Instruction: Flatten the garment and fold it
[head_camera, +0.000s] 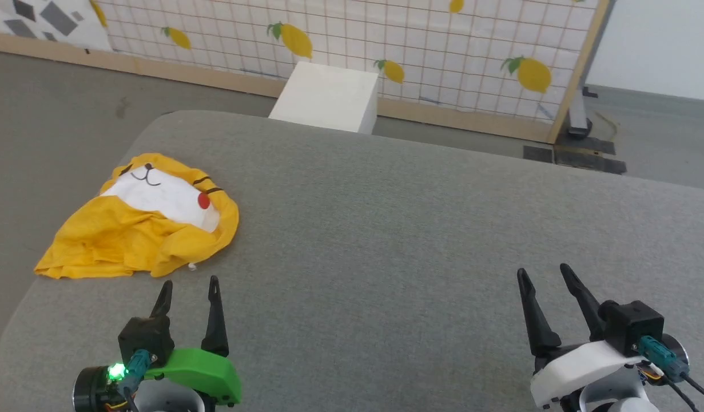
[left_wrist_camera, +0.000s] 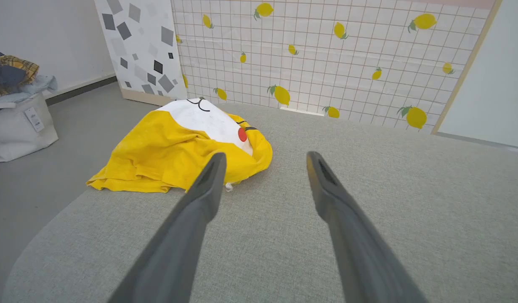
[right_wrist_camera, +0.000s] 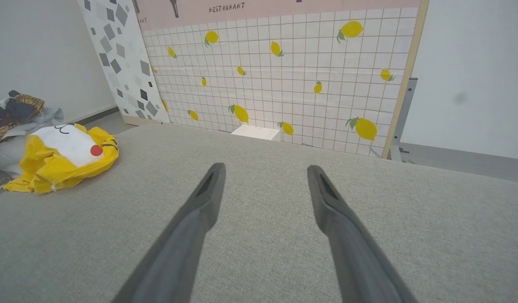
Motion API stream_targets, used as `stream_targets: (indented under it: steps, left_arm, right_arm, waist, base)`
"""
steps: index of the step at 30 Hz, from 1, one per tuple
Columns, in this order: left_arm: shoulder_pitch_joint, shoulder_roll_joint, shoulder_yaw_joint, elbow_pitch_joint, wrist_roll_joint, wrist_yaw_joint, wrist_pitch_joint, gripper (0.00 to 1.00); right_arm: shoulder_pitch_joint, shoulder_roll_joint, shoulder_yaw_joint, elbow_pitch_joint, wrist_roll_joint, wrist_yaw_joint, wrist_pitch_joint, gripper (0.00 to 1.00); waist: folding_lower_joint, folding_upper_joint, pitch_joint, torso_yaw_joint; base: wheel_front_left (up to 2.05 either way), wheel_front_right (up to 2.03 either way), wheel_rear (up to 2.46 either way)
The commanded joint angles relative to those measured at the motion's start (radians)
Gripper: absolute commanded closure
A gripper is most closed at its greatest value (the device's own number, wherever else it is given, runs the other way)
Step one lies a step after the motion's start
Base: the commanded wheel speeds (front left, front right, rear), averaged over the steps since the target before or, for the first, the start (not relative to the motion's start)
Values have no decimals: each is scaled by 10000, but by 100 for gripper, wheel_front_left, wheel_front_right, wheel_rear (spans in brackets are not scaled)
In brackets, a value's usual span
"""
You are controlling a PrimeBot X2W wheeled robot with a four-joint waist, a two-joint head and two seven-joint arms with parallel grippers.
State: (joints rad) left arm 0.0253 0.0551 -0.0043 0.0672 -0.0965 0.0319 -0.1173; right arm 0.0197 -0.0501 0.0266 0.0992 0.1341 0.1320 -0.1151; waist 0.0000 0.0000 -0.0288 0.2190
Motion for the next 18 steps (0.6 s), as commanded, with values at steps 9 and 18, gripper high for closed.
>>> stream_targets:
  steps: [9, 18]
  left_arm:
    - [311, 2, 45, 95, -198, 119, -264, 0]
    - [423, 21, 51, 136, -329, 205, -492, 0]
  right_arm:
    - [160, -1, 45, 239, 263, -7, -279, 0]
    - [179, -1, 108, 499, 496, -8, -508, 0]
  waist:
    - [0, 0, -123, 748]
    - [0, 0, -197, 1403]
  base:
    - [0, 0, 0]
    - [0, 0, 0]
